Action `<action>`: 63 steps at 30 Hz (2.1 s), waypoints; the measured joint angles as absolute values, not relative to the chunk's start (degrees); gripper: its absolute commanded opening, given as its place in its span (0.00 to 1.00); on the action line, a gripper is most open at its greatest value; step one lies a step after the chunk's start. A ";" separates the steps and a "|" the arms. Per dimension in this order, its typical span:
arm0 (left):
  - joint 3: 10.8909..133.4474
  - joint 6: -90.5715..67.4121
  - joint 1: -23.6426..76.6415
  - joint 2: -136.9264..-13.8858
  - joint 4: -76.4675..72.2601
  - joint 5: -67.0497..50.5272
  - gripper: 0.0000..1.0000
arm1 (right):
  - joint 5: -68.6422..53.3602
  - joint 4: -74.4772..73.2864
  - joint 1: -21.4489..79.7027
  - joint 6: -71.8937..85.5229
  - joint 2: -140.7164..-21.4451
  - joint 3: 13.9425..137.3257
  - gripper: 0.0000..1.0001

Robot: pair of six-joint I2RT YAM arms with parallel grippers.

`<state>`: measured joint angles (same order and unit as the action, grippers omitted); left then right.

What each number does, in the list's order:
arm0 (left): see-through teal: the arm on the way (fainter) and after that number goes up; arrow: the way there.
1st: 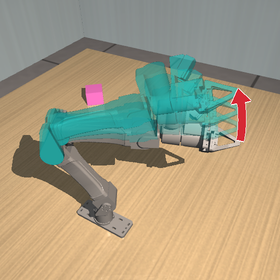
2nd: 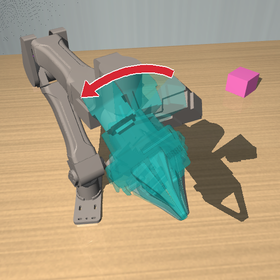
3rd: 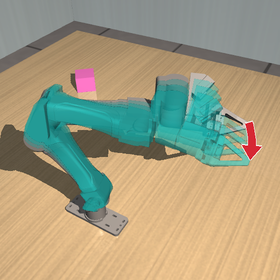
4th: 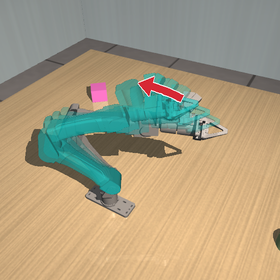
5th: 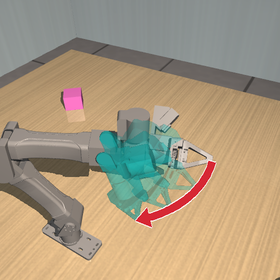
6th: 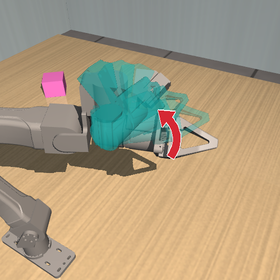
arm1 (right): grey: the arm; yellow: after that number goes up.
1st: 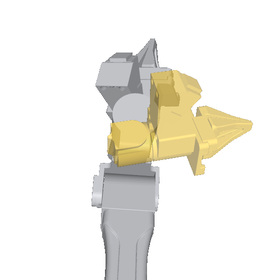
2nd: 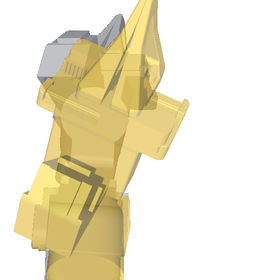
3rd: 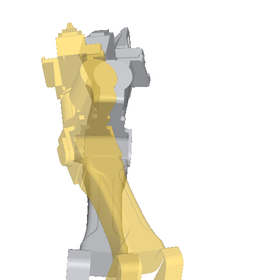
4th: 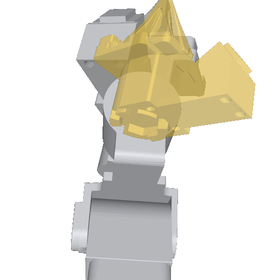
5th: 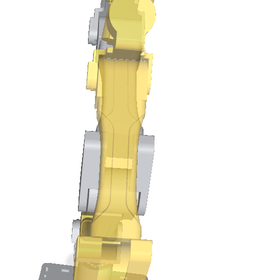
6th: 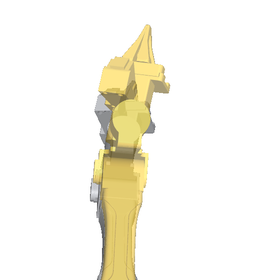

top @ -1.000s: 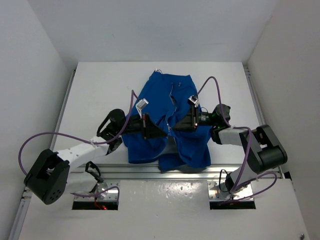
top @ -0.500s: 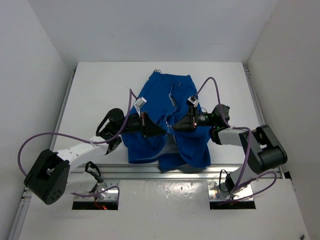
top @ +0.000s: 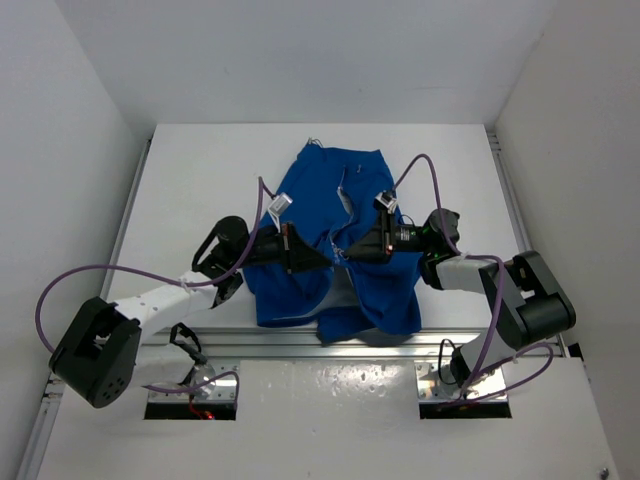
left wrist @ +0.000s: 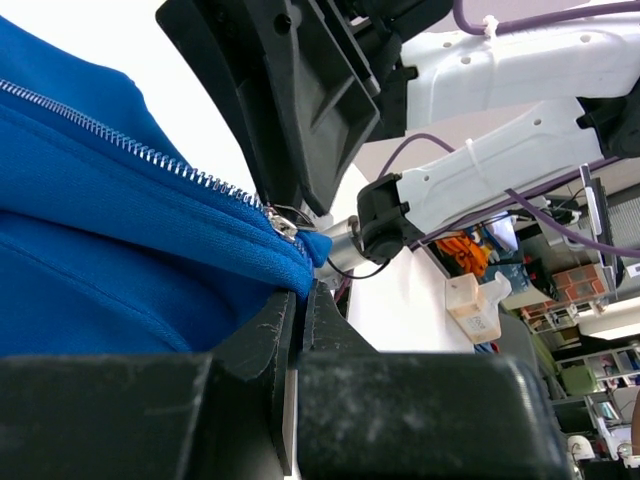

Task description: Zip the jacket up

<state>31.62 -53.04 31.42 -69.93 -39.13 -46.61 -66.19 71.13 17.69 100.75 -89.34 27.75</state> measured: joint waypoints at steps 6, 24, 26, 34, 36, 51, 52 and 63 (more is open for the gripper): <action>31.64 -53.04 31.40 -70.39 -39.16 -46.59 0.00 | -66.22 71.11 18.22 100.66 -89.36 27.77 0.17; 34.02 -45.08 32.49 -70.04 -33.54 -45.69 0.00 | -68.42 71.11 16.88 100.18 -90.19 29.74 0.00; 34.50 -42.74 33.21 -69.67 -31.68 -45.60 0.00 | -69.41 71.09 15.25 100.25 -90.19 30.76 0.00; 37.06 -33.80 36.49 -68.97 -25.15 -44.93 0.00 | -74.67 71.11 12.45 99.61 -91.02 35.11 0.00; 37.47 -31.99 37.04 -68.95 -23.68 -44.84 0.00 | -75.29 71.11 12.45 99.00 -91.31 35.31 0.00; 38.79 -19.86 39.22 -64.90 -11.55 -47.24 0.00 | -75.50 52.58 11.20 71.16 -89.93 39.42 0.00; 38.79 -19.66 39.31 -64.75 -11.14 -47.29 0.00 | -75.26 51.31 11.03 69.76 -89.89 39.66 0.00; 37.98 -23.03 38.20 -64.25 -12.45 -46.89 0.00 | -73.47 69.19 13.69 93.17 -95.29 32.60 0.55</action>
